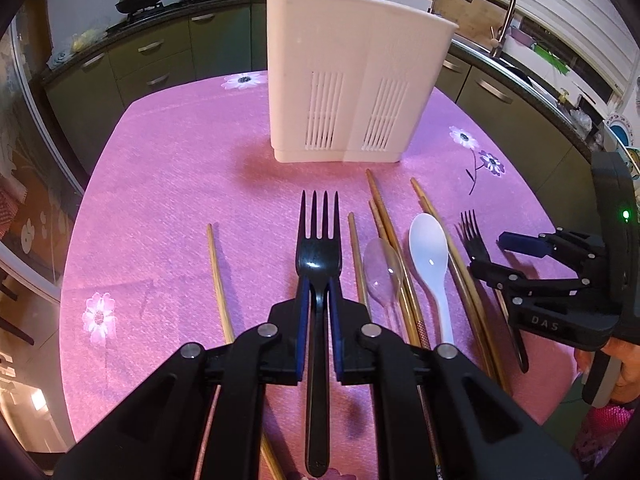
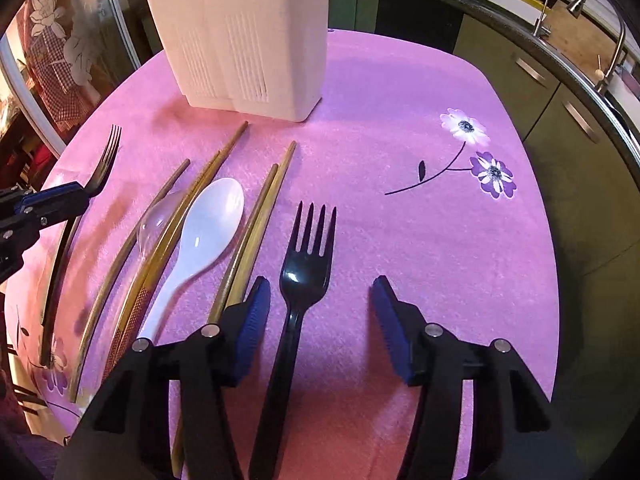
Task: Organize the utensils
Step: 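Lower the right tool onto the second black fork and close on it, then lift the fork with the left tool into the white holder while the right tool lifts its fork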
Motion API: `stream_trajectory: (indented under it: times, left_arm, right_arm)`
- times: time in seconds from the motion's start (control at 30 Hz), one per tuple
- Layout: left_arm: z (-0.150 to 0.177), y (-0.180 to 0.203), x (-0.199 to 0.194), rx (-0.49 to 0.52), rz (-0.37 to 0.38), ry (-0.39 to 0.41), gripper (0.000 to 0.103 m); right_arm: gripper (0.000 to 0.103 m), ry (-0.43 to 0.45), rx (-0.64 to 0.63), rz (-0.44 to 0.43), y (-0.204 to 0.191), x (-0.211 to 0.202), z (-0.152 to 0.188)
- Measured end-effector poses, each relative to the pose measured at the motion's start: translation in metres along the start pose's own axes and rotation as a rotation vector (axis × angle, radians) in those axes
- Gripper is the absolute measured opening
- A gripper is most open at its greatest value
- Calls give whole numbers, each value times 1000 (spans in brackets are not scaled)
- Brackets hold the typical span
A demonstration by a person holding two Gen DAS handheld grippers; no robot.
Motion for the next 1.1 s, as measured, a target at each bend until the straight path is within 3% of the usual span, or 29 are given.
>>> stream_trajectory:
  times: [0.17, 0.27, 0.43, 0.63, 0.93, 1.1]
  left_arm:
    - [-2, 4, 1, 10, 17, 4, 10]
    - [-1, 5, 0, 13, 18, 8, 10]
    - [-3, 5, -5, 14, 16, 17, 10]
    - [-12, 8, -15, 20, 33, 43, 10]
    - [-83, 29, -72, 85, 78, 188, 10]
    - [-144, 47, -114, 145, 65, 361, 10]
  right_arm:
    - [52, -5, -3, -22, -5, 10, -16]
    - [26, 6, -5, -37, -9, 9, -21]
    - [25, 10, -19, -19, -13, 6, -22]
    - [25, 109, 69, -62, 4, -26, -32]
    - [25, 257, 188, -110, 34, -80, -50]
    - [25, 296, 201, -121, 40, -98, -58]
Point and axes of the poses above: each gripper's, at about its wrist camera, not at the fingertips, and x roughly the way its jaws point, y to its right, z to its underside, the point moved 8 cm from there along x, roughly the way its jaws point, and after that the axes turned 15 degrees about z, right-handed, at the moved point
